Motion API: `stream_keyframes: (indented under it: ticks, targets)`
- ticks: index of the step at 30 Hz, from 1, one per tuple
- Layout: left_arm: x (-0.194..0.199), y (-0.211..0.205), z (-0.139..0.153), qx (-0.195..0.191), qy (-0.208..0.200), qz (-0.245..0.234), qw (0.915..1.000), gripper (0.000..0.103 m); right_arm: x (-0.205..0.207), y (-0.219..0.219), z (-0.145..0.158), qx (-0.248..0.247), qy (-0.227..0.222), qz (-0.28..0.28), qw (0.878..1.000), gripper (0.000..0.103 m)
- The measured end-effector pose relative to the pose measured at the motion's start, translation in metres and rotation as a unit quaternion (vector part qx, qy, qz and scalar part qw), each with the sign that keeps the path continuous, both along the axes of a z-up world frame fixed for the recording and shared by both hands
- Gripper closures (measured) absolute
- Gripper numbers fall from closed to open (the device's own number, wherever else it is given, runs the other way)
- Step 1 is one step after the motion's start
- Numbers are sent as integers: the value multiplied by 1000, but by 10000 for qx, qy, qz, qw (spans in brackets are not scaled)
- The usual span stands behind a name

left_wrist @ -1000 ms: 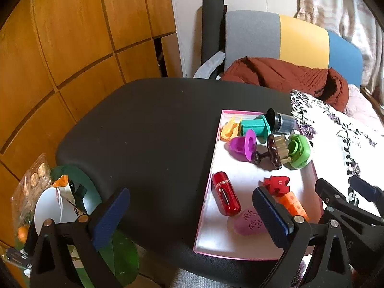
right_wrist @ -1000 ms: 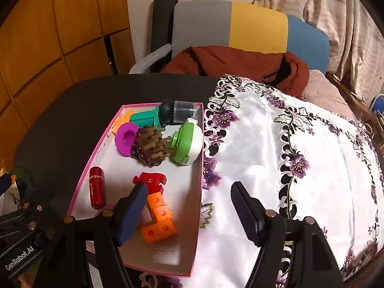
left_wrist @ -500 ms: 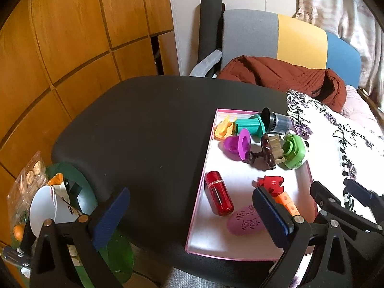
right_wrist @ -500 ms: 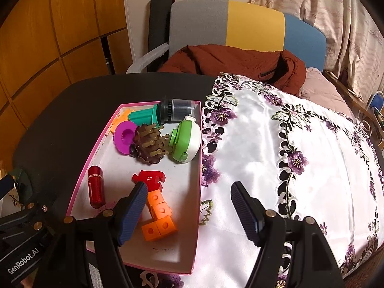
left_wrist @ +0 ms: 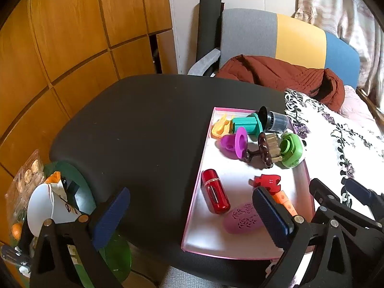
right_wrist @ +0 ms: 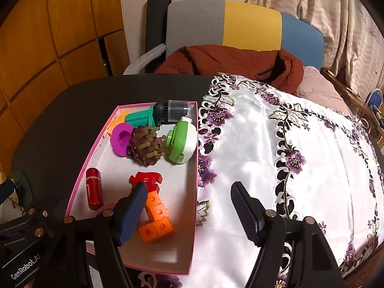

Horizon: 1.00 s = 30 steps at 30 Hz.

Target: Organize rigid objects

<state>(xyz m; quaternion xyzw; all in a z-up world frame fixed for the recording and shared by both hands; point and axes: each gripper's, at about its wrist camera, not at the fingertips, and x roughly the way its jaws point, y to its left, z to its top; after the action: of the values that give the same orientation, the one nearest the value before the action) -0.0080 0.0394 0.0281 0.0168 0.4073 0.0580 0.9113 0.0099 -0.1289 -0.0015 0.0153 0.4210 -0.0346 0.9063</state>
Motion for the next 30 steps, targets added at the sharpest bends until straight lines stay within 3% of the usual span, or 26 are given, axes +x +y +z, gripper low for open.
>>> stream_keyframes:
  ticks: [9, 30]
  targets:
    - [2, -1, -4, -173, 142, -53, 9997, 0, 1, -4, 0, 24, -7, -59, 10000, 30]
    - [2, -2, -5, -153, 169, -58, 9997, 0, 1, -5, -1, 55, 12, -64, 10000, 30]
